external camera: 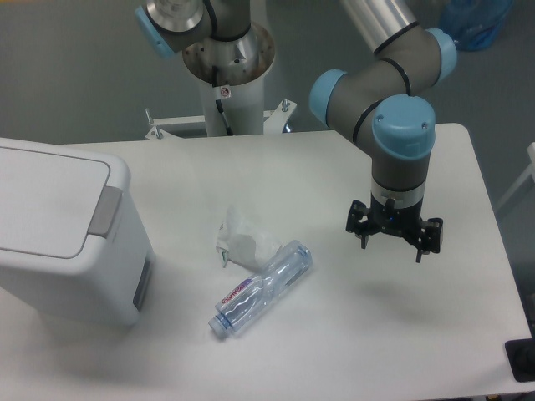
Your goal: Open the trash can
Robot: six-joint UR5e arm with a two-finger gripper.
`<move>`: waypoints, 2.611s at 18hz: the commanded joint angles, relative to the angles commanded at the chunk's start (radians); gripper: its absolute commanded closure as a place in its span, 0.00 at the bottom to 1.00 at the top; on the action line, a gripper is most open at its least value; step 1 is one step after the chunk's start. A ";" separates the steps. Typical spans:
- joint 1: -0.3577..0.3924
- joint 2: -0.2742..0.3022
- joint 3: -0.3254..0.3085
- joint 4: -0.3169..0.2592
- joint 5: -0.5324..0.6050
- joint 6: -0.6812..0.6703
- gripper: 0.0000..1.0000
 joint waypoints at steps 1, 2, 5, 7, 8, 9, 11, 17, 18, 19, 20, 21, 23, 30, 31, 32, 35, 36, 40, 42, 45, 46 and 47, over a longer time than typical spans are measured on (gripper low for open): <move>0.002 0.000 0.000 0.000 0.000 0.000 0.00; 0.002 0.000 0.000 0.000 -0.002 0.000 0.00; 0.000 0.005 0.005 0.002 -0.002 0.006 0.00; -0.002 0.014 0.021 0.005 -0.006 0.005 0.00; 0.000 0.008 0.028 0.011 -0.026 0.003 0.00; 0.002 0.008 0.022 0.014 -0.053 -0.001 0.00; 0.000 0.011 0.020 0.014 -0.090 -0.069 0.00; -0.040 0.009 0.031 0.084 -0.293 -0.371 0.00; -0.040 0.006 0.037 0.086 -0.351 -0.406 0.00; -0.040 0.005 0.043 0.086 -0.409 -0.431 0.00; -0.040 0.006 0.046 0.086 -0.455 -0.455 0.00; -0.041 0.011 0.046 0.086 -0.487 -0.477 0.00; -0.049 0.021 0.041 0.084 -0.521 -0.543 0.00; -0.182 0.126 0.041 0.084 -0.538 -0.710 0.00; -0.192 0.146 0.038 0.084 -0.541 -0.722 0.00; -0.201 0.158 0.031 0.084 -0.545 -0.724 0.00; -0.265 0.196 0.031 0.086 -0.546 -0.722 0.00; -0.275 0.207 0.029 0.084 -0.554 -0.729 0.00; -0.307 0.279 -0.049 0.090 -0.563 -0.753 0.00; -0.308 0.296 -0.075 0.090 -0.563 -0.750 0.00; -0.334 0.302 -0.080 0.089 -0.555 -0.750 0.00; -0.340 0.302 -0.089 0.090 -0.554 -0.749 0.00; -0.345 0.304 -0.104 0.091 -0.552 -0.749 0.00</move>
